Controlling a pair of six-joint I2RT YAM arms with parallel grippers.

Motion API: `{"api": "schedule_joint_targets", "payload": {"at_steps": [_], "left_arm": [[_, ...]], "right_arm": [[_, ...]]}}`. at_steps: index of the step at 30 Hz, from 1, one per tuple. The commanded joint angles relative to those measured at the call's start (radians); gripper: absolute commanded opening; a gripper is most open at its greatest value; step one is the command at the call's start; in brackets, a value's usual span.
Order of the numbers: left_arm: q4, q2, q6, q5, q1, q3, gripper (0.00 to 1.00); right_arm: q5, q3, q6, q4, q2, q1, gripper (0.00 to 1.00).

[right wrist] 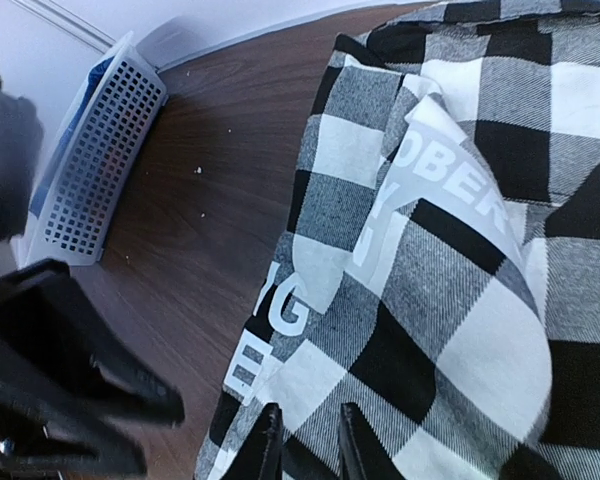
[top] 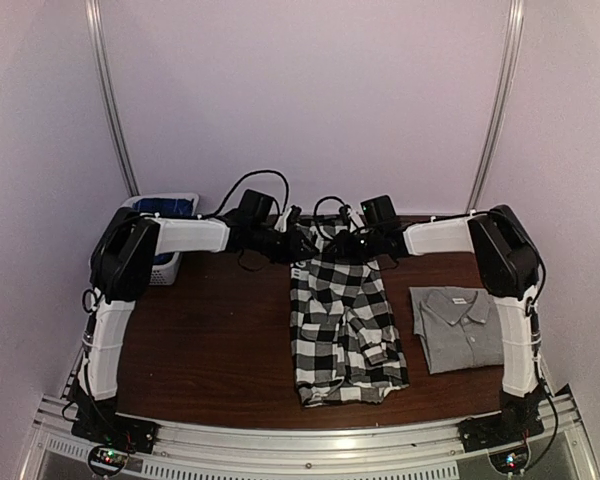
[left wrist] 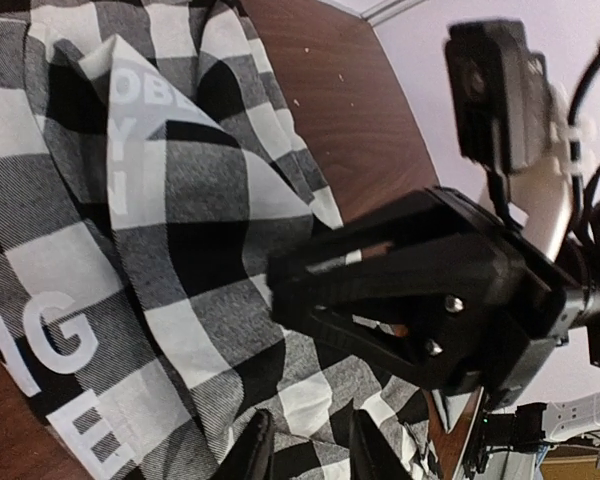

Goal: Fold and stack the long sleeve shirts
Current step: Smooth out the rectangle-folded shirt at the center of the board.

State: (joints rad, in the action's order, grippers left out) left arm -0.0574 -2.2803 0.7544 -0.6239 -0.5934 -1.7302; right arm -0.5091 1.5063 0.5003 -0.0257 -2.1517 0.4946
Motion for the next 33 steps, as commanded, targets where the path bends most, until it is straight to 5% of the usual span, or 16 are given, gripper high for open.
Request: {"api": "schedule_joint_targets", "payload": {"at_steps": [1, 14, 33], "left_arm": [[0.088, 0.003, 0.025, -0.048, -0.026, 0.028, 0.27], [0.022, -0.109, 0.022, -0.054, -0.060, 0.005, 0.26], [-0.085, -0.083, -0.038, 0.018, -0.029, 0.068, 0.26]], "right_arm": [[-0.063, 0.122, 0.000, 0.005, -0.092, -0.013, 0.21], [-0.083, 0.340, 0.061, 0.038, -0.321, -0.114, 0.23], [-0.002, 0.305, -0.061, 0.252, -0.089, -0.116, 0.40]]}}
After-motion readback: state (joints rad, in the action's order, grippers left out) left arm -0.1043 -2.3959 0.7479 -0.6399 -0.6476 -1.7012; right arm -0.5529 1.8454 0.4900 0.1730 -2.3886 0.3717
